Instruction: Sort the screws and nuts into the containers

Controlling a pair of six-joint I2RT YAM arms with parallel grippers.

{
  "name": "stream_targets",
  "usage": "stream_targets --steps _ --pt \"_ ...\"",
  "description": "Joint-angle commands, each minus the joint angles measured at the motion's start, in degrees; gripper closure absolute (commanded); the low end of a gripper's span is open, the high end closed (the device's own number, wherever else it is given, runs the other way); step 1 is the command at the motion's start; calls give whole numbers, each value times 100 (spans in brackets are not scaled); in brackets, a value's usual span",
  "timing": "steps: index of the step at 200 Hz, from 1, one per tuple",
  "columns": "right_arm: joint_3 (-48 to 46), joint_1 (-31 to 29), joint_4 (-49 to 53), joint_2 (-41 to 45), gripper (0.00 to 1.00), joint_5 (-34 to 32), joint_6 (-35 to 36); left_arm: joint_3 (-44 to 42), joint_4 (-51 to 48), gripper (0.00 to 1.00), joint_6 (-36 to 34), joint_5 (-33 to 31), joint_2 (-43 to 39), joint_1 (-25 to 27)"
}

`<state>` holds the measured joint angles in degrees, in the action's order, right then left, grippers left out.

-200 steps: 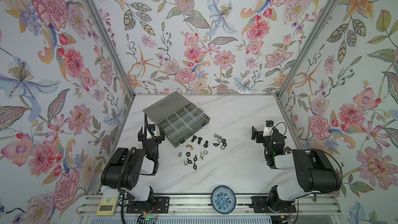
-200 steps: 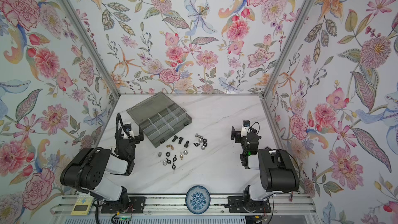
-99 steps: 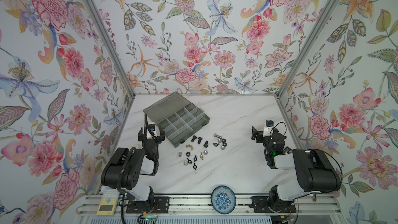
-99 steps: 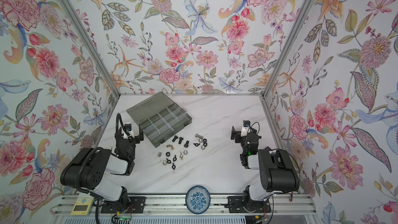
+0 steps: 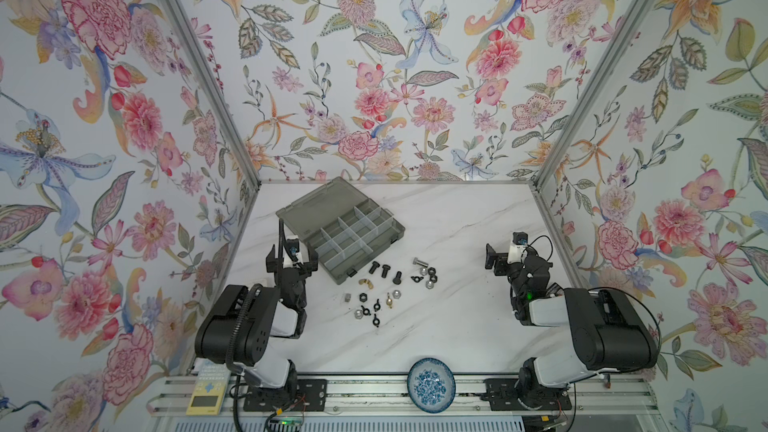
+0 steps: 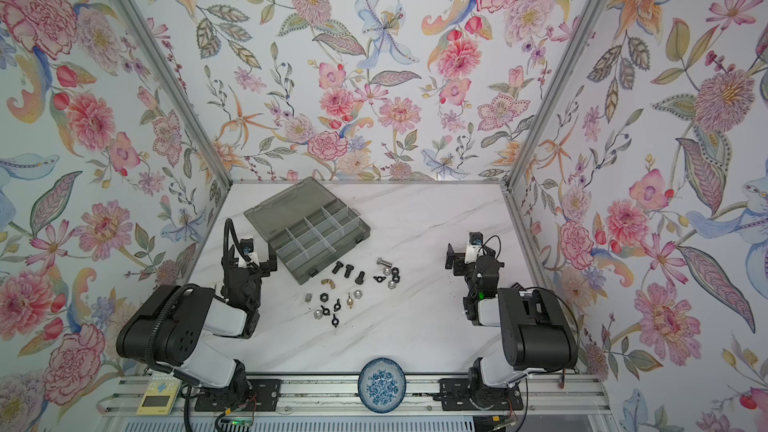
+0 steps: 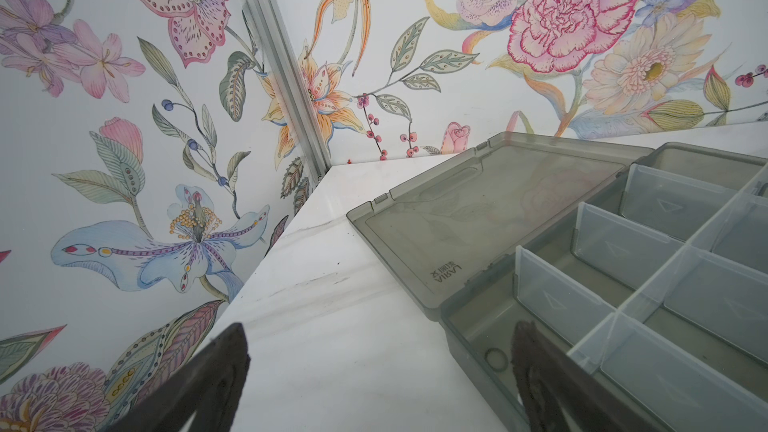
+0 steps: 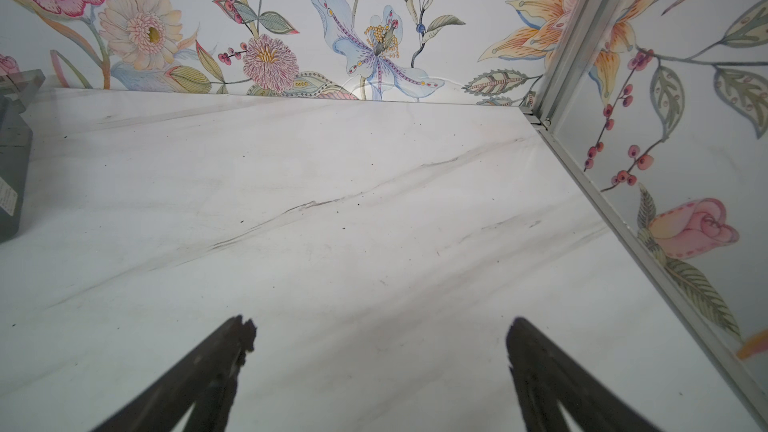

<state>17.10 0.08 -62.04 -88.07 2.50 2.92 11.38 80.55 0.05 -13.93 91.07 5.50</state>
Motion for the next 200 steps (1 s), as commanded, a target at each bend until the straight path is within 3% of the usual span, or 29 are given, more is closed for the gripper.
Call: stream_targets --steps 1,113,142,162,200 --pt "-19 -16 -80 -43 1 6 -72 60 12 1 82 -90 -61 -66" --pt "-72 -47 -154 -18 1 99 8 40 -40 1 108 -177 -106 -58" --pt "-114 -89 -122 127 1 80 51 83 -801 1 65 -103 -1070 -42" --pt "39 -89 470 505 1 76 39 148 -1500 1 99 -76 -1817 13" --pt "934 -104 2806 1260 1 542 -230 547 -3312 1 949 306 -3049 174"
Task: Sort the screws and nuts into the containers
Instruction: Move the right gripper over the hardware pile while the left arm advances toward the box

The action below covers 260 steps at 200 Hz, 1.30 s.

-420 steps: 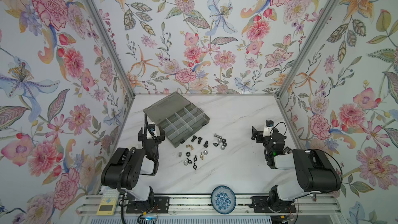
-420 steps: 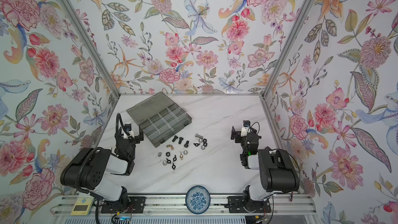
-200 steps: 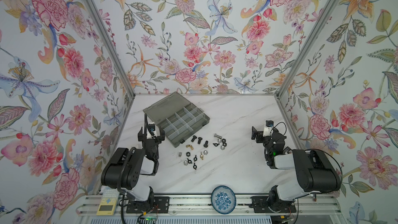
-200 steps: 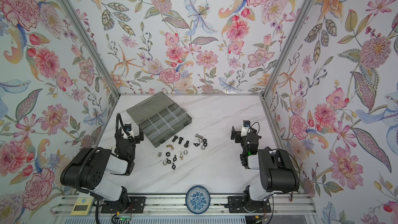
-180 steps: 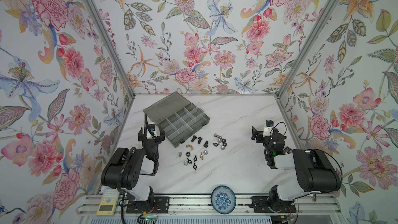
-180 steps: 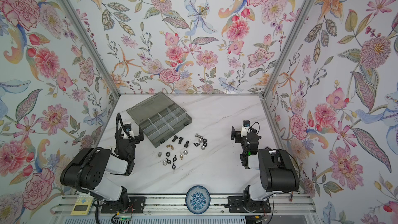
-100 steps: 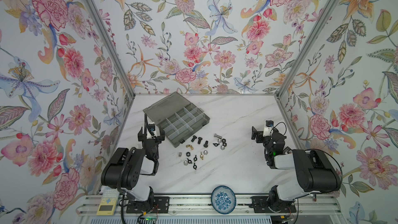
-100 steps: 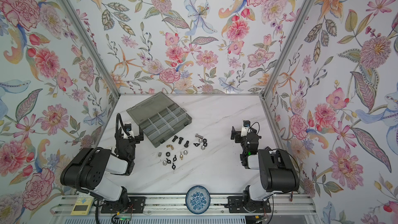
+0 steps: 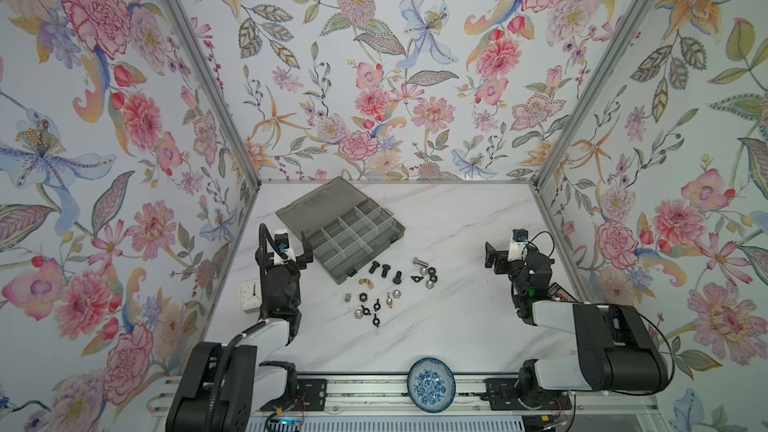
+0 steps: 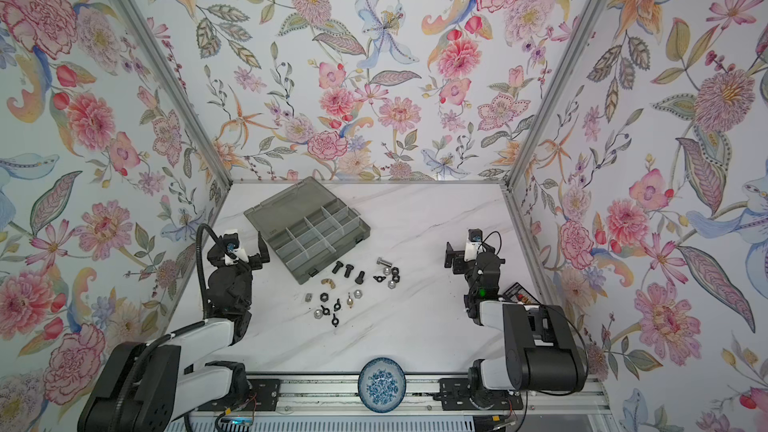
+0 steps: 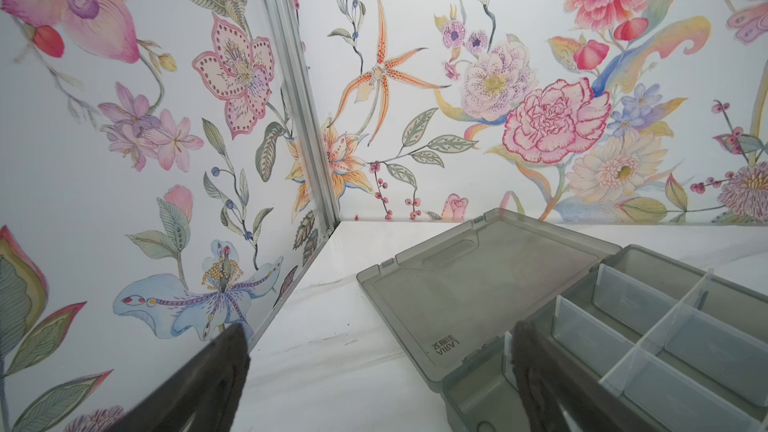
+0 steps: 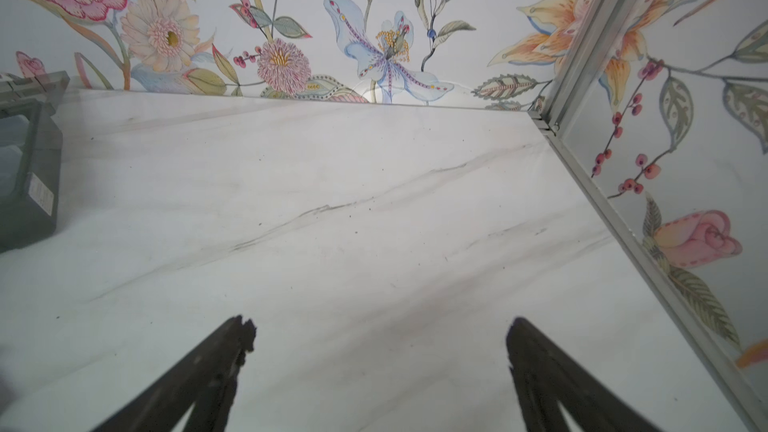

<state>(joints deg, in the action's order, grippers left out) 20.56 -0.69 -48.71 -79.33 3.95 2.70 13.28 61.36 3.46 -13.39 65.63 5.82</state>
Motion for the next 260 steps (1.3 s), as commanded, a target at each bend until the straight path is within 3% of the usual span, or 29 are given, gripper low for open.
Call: stream_targets --steps 1,17,46,80,111,149,205,260 --pt "603 -28 1524 402 1 410 -217 363 -1436 1 619 245 -528 157" --pt "989 -75 2220 561 1 801 -437 574 -2137 1 845 116 -810 417" --pt "1724 -133 3362 542 1 1566 -870 1095 -3667 1 1209 -678 -989 1081" --pt "2488 -428 4582 234 1 2328 -864 1590 -4909 1 2122 -442 -685 1567" --pt "2935 -1060 5528 25 1 2084 -503 1894 -5459 0 2844 -354 -274 2197" --pt "3294 -1741 6154 -203 1 2014 -889 2246 -5789 1 3332 -114 310 2814" --pt "3373 -2600 6335 -363 1 1822 -1471 2294 -6050 1 3562 327 309 2845" --pt "3432 -2960 6352 -547 3 1810 -1164 2182 -6286 1 4292 690 55 2839"
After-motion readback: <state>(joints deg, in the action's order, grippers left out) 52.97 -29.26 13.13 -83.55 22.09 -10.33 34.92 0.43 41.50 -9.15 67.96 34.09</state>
